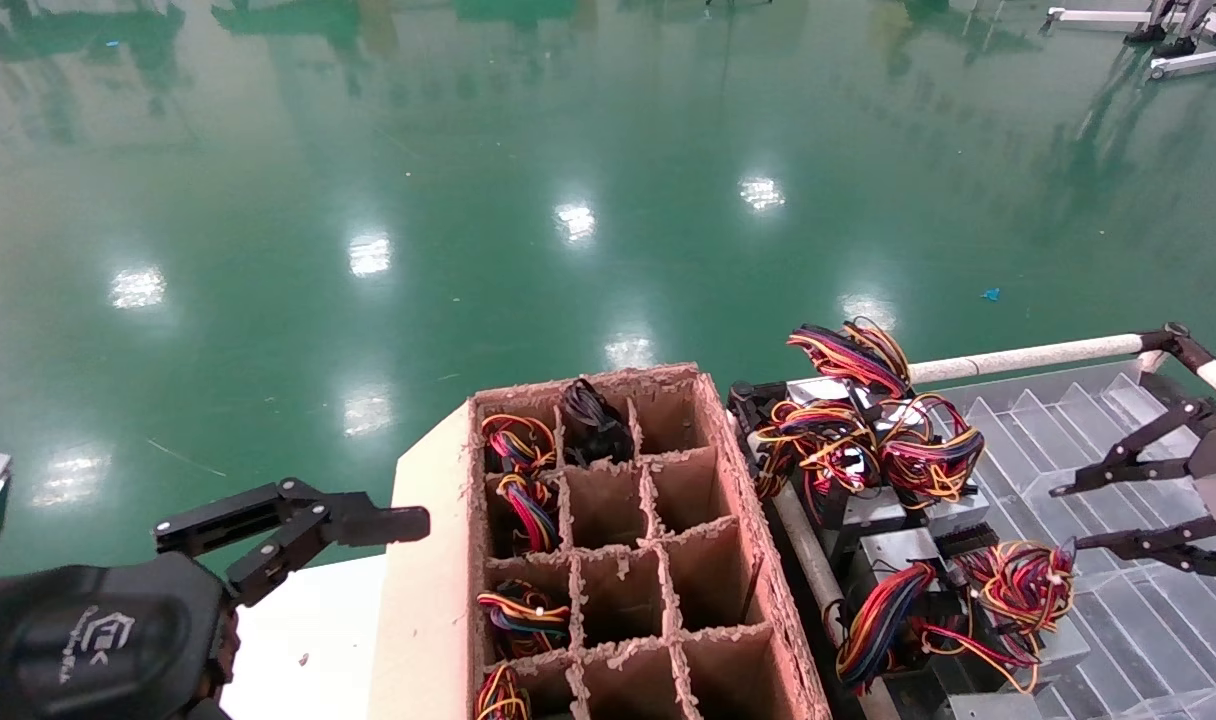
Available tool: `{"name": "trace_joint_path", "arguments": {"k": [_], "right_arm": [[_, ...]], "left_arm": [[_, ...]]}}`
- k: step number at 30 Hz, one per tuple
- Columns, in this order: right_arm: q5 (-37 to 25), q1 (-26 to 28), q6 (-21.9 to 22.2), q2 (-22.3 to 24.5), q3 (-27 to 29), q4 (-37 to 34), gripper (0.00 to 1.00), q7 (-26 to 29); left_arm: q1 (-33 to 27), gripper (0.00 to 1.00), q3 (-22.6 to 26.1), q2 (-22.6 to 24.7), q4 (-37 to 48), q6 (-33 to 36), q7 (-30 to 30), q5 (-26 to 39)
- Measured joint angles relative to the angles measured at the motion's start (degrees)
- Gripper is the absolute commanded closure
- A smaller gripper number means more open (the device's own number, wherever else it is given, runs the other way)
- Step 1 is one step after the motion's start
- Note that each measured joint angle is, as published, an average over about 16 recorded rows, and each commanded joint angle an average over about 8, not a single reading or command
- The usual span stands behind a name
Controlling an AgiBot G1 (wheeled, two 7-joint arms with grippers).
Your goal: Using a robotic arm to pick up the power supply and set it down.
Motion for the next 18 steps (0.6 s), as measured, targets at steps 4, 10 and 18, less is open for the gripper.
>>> {"name": "trace_joint_path", "arguments": {"k": [4,10,18], "right_arm": [[1.0,0.6,-0.8,0.4,0.5,-0.2,0.0,0.7],[3.3,0.6,-2.1,1.0,2.6,-0.1,0.0,2.5],[6.2,-4.4,-2.9,1.4,9.4,2.9,0.0,7.5]], "left_arm": [[0.0,0.0,0.0,0.0,0.0,0.0,0.0,0.0],[0.0,0.0,0.0,0.0,0.0,0.0,0.0,0.0],[0.0,0.0,0.0,0.0,0.0,0.0,0.0,0.0]]}}
